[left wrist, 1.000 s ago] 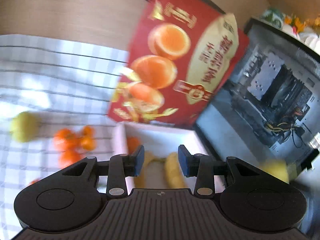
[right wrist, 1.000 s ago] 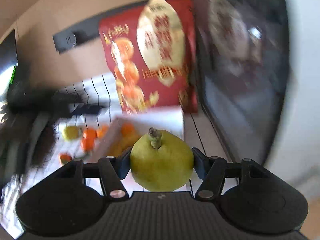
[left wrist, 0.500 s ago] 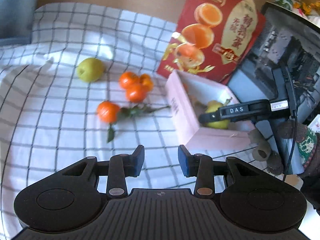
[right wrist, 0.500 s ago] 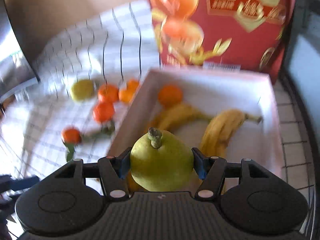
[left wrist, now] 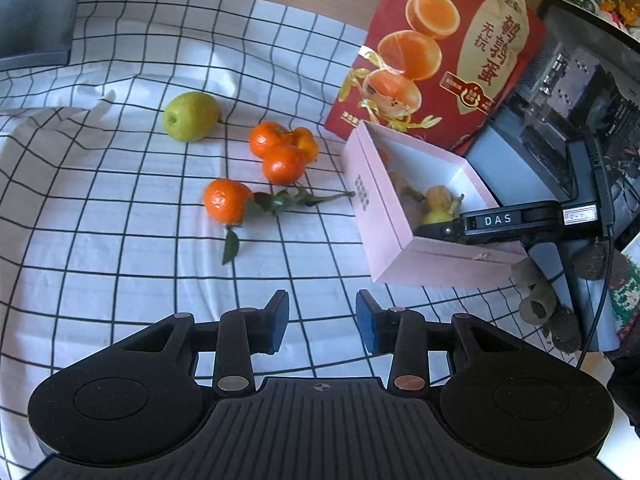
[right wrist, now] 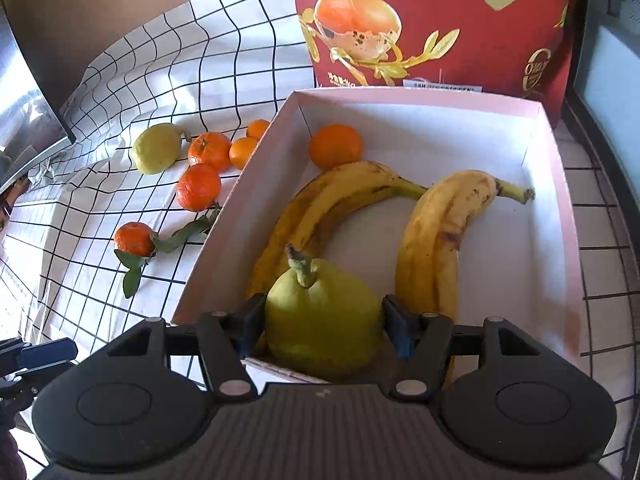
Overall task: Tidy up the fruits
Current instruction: 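Lower the green pear into the pink box and open the right gripper, then reach to the second green pear and grasp it with the left gripper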
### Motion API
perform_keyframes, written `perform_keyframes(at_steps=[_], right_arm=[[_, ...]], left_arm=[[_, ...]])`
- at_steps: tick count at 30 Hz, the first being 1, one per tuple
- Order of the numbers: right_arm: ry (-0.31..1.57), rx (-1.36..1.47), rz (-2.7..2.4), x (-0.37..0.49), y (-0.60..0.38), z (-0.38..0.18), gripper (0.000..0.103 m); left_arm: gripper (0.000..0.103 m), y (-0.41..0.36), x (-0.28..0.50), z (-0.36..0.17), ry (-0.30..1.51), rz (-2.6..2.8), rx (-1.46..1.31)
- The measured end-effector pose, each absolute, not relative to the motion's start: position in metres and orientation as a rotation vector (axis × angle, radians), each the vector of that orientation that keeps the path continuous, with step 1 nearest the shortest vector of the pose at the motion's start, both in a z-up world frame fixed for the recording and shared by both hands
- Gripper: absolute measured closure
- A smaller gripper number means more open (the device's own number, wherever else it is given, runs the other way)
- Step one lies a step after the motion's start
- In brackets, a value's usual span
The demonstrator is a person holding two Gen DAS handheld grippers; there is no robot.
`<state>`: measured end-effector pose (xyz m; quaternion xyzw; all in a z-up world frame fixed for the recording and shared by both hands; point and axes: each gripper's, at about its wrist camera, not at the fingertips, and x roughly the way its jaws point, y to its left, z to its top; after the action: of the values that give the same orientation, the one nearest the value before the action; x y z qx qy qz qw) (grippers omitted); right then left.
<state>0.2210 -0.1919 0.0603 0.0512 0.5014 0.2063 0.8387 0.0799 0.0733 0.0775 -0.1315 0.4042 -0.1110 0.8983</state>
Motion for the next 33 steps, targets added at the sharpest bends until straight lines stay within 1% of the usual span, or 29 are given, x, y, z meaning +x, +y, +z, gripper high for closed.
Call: perform_keyframes(at_steps=[12,20,23,27,29,33], right_arm=[[0.879,0.131,0.445,0.18,-0.215,0.088,0.04],[0.756,0.024,0.422,0.136,-0.213,0.106,0.04],[0.732,0.004,0.428,0.121,-0.207,0.108,0.04],[0.72,-0.024,0.436,0.109,-0.194,0.106,0.039],[0.727,-0.016,0.445,0.104,-0.188,0.103,0.039],[0.756,0.014,0.46,0.102,-0.176,0.097,0.039]], left_arm=[[0.062,0.064,0.099,0.072,0.857,-0.15,-0.162],[0.062,0.072,0.125,0.082,0.779,-0.134,-0.096],[0.062,0.08,0.152,0.09,0.736,-0.124,0.008],[0.062,0.096,0.204,0.104,0.724,-0.097,0.1],[0.062,0.103,0.243,0.108,0.756,-0.096,0.128],[0.061,0.104,0.315,0.098,0.922,-0.067,0.224]])
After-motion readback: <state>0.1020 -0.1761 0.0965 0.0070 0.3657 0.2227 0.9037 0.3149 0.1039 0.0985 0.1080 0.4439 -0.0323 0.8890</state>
